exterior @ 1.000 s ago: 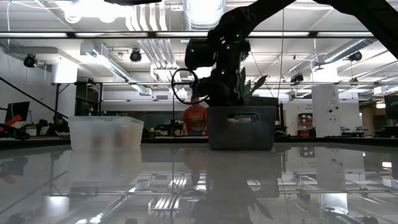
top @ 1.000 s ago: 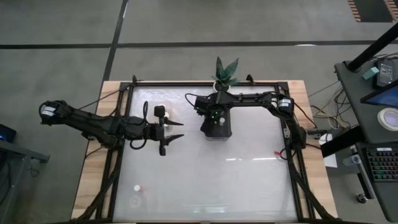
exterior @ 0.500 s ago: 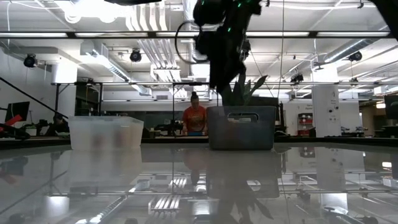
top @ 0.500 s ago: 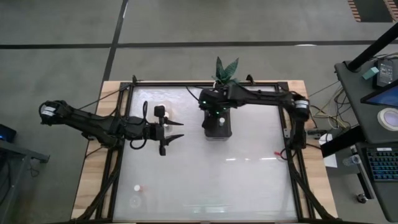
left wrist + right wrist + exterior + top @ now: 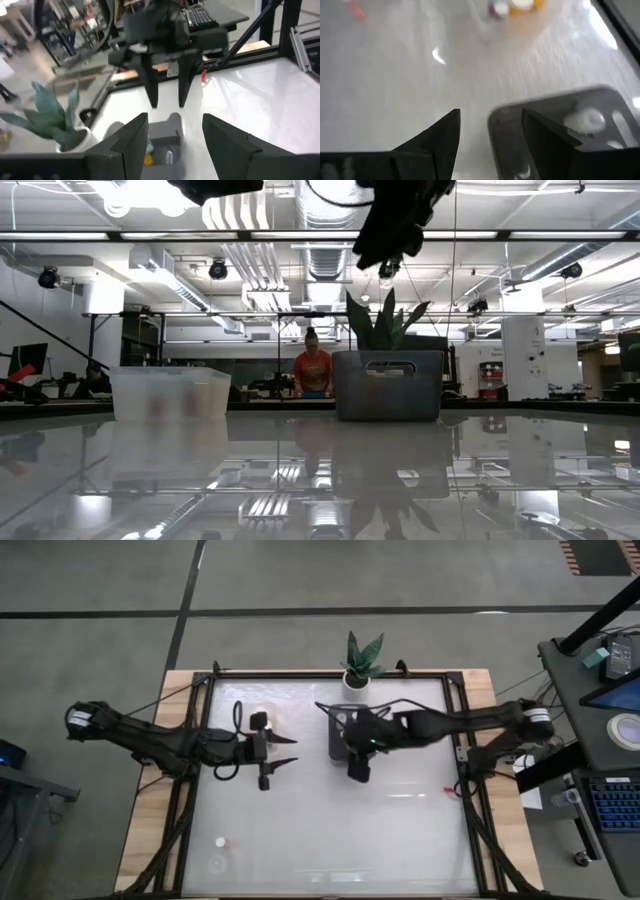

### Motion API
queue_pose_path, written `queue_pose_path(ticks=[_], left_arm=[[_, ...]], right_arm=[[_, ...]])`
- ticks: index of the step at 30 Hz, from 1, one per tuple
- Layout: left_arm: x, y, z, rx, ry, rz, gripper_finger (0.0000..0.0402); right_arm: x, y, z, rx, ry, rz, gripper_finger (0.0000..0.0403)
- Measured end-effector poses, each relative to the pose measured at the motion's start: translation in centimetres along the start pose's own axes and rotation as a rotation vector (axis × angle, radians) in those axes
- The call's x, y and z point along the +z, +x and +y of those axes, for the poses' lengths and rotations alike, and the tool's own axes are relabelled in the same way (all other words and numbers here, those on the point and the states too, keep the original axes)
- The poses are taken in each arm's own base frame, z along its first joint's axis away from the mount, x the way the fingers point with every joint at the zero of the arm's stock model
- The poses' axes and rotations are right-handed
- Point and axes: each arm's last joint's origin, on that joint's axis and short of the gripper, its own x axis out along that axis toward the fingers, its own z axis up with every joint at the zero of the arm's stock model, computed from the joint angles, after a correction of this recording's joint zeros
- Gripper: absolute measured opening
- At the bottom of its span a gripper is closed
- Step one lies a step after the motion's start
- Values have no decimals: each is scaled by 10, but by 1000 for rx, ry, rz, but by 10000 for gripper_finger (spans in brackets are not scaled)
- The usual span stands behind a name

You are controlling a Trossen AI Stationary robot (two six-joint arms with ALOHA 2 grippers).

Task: Pick and place medicine bottles into bin by pill shape (circle, oval)
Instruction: Put the pink pill bottle into the black bin

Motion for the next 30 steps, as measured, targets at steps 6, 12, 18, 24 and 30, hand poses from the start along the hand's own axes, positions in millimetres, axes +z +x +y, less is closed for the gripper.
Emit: queue_pose_path(ticks=[6, 12, 18, 24, 30], left_arm=[[-7, 10, -5, -6, -130, 45, 173], [-12, 16, -9, -11, -298, 74, 173], [-14, 14, -12, -108, -554, 122, 173], [-9, 5, -22, -318, -1003, 370, 173], [-7, -13, -57, -509, -1293, 653, 173]], right_arm=[[-19, -9, 7, 49, -113, -194, 203], [-42, -16, 2, 63, -170, -348, 203], [-64, -20, -3, 55, -251, -472, 203], [-72, -24, -5, 42, -306, -588, 203], [-75, -27, -6, 36, -332, -589, 203]])
